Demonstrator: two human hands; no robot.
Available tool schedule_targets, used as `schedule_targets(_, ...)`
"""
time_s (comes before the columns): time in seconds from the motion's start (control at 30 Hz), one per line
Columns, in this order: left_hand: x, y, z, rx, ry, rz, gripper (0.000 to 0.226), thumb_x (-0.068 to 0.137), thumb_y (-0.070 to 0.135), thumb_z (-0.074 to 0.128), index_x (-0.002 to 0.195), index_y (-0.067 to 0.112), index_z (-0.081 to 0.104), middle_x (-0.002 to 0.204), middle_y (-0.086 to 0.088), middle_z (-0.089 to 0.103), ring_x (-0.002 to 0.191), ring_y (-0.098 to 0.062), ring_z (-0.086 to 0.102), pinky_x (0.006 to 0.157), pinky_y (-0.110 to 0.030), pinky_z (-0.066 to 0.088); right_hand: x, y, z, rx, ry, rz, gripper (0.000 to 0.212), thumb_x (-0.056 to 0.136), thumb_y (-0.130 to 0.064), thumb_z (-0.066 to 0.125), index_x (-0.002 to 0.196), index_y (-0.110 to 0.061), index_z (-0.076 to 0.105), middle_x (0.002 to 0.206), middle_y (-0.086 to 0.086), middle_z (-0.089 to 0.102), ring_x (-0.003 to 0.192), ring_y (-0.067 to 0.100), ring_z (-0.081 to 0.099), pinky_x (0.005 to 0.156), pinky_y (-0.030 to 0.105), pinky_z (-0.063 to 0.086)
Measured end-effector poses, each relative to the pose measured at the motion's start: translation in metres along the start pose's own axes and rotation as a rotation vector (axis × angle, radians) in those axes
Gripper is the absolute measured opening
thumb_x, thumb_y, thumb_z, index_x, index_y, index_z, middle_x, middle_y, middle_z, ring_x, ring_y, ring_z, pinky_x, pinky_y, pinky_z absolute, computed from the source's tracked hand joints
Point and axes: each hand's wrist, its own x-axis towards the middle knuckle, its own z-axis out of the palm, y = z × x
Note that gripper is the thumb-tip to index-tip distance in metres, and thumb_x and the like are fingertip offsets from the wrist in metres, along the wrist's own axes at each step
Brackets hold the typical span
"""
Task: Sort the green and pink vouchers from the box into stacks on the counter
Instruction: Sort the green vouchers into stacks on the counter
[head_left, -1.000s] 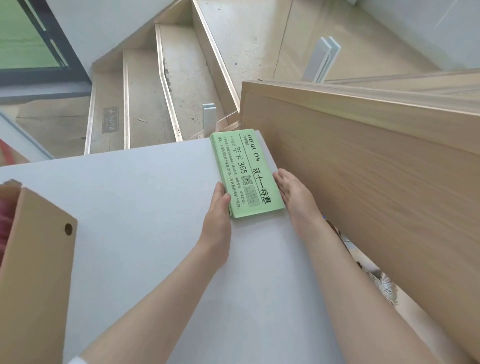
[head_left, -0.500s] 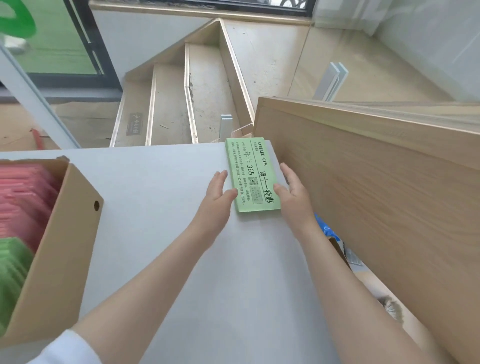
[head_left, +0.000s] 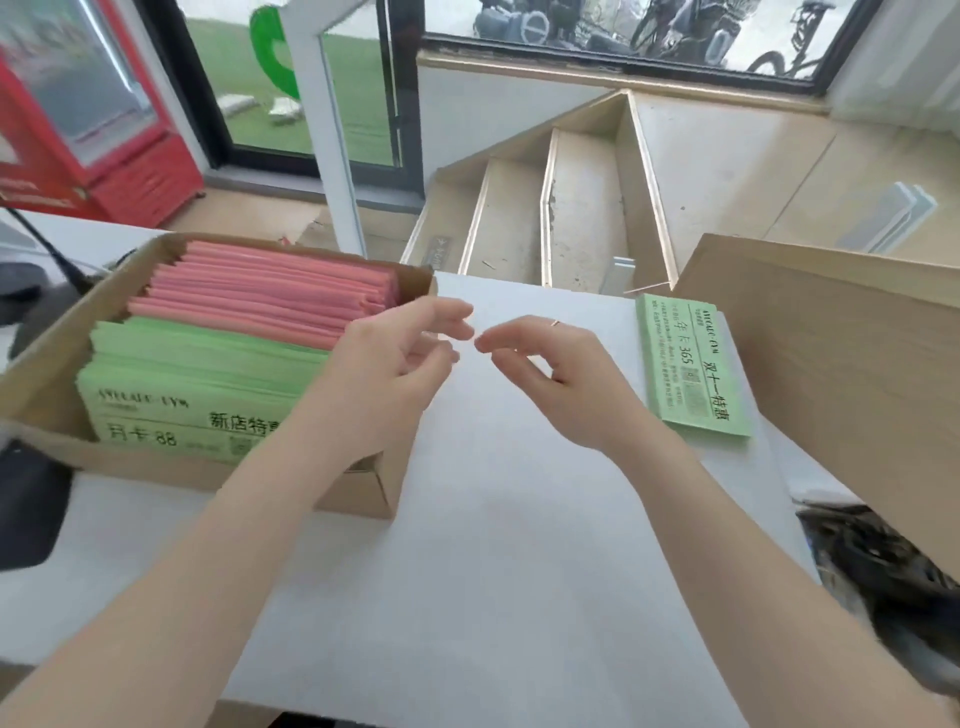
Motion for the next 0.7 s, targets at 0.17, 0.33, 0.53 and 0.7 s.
schedule_targets(0.17, -0.014, -0.058, -0.09, 0.302, -0.063, 0.204, 0.03, 0.086, -0.002, 0.058, 0.111, 0.012, 0.066, 0.099, 0.009, 0.063, 0.091, 0.005, 0.053, 0.08, 0.005, 0.033, 0.019, -0.036, 0.069, -0.178, -0.055, -0.132, 0.022, 0.088, -0.015, 0.053, 0.101, -0.01, 0.069, 0.096, -0.002, 0.065, 0.087, 0.018, 0.06, 0.079, 0.027, 0.049)
schedule_targets(0.33, -0.019, -0.128, -0.168, 0.47, -0.223, 0.237, 0.023, 0.084, 0.009, 0.065, 0.107, 0.015, 0.069, 0.097, 0.009, 0.062, 0.083, -0.002, 0.059, 0.084, -0.014, 0.045, 0.034, -0.073, 0.128, -0.355, -0.09, -0.132, 0.02, 0.085, -0.021, 0.056, 0.095, -0.016, 0.073, 0.088, 0.0, 0.066, 0.076, 0.015, 0.05, 0.069, 0.026, 0.043)
schedule_targets(0.53, -0.008, -0.178, -0.207, 0.549, -0.392, 0.322, 0.021, 0.085, 0.018, 0.065, 0.106, 0.019, 0.071, 0.106, 0.006, 0.065, 0.095, -0.018, 0.062, 0.081, -0.034, 0.05, 0.045, -0.101, 0.17, -0.53, -0.109, 0.025, 0.025, 0.088, -0.017, 0.058, 0.111, -0.014, 0.067, 0.109, 0.002, 0.064, 0.096, 0.03, 0.059, 0.079, 0.03, 0.044)
schedule_targets(0.7, 0.0, -0.191, -0.209, 0.638, -0.418, 0.591, 0.023, 0.069, 0.008, 0.079, 0.09, 0.013, 0.073, 0.085, -0.002, 0.069, 0.068, -0.025, 0.067, 0.046, -0.035, 0.053, 0.048, -0.111, 0.182, -0.625, -0.185, 0.163, 0.031, 0.093, -0.016, 0.051, 0.123, -0.017, 0.058, 0.123, 0.0, 0.057, 0.106, 0.028, 0.052, 0.085, 0.04, 0.046)
